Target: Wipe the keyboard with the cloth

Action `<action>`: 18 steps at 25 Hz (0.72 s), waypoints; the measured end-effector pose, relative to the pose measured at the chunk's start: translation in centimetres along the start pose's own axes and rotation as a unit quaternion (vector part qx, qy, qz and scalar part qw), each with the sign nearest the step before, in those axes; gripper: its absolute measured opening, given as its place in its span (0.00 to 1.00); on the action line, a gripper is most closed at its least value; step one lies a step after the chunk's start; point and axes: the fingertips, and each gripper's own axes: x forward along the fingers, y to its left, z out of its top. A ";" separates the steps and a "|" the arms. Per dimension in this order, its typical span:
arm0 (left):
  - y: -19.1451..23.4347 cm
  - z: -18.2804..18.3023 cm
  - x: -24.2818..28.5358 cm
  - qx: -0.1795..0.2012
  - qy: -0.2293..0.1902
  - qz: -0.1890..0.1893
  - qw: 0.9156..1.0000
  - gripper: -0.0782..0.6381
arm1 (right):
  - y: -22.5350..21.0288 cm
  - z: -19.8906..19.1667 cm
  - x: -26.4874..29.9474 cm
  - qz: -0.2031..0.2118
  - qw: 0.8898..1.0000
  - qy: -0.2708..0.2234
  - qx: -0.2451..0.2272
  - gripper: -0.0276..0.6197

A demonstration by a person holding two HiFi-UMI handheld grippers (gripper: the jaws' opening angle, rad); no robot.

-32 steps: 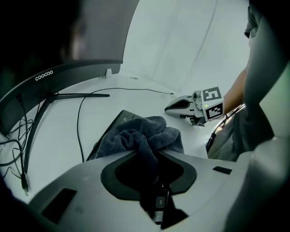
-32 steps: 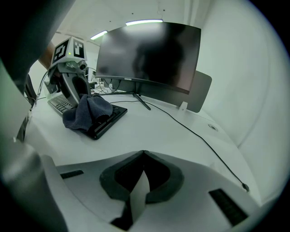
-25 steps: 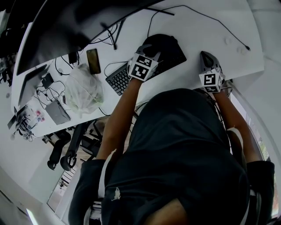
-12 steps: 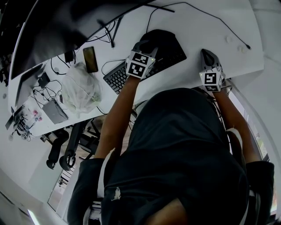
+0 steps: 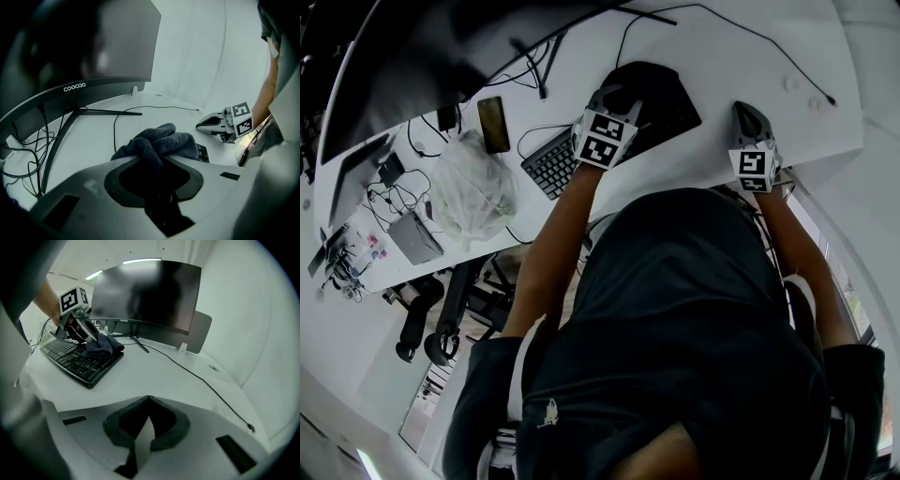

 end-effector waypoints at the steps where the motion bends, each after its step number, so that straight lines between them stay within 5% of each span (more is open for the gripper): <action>1: -0.1 -0.1 -0.1 0.000 -0.001 0.001 1.000 0.23 | 0.0 -0.1 0.0 -0.002 1.000 0.001 0.002 0.06; 11: -2.7 -1.6 -1.1 0.017 -0.006 0.000 1.000 0.23 | -0.2 -0.1 0.3 -0.011 1.000 0.002 0.010 0.06; 18: -9.2 -5.9 -2.0 0.041 0.045 -0.075 0.995 0.23 | -0.5 -0.1 0.3 -0.019 1.000 0.005 0.017 0.06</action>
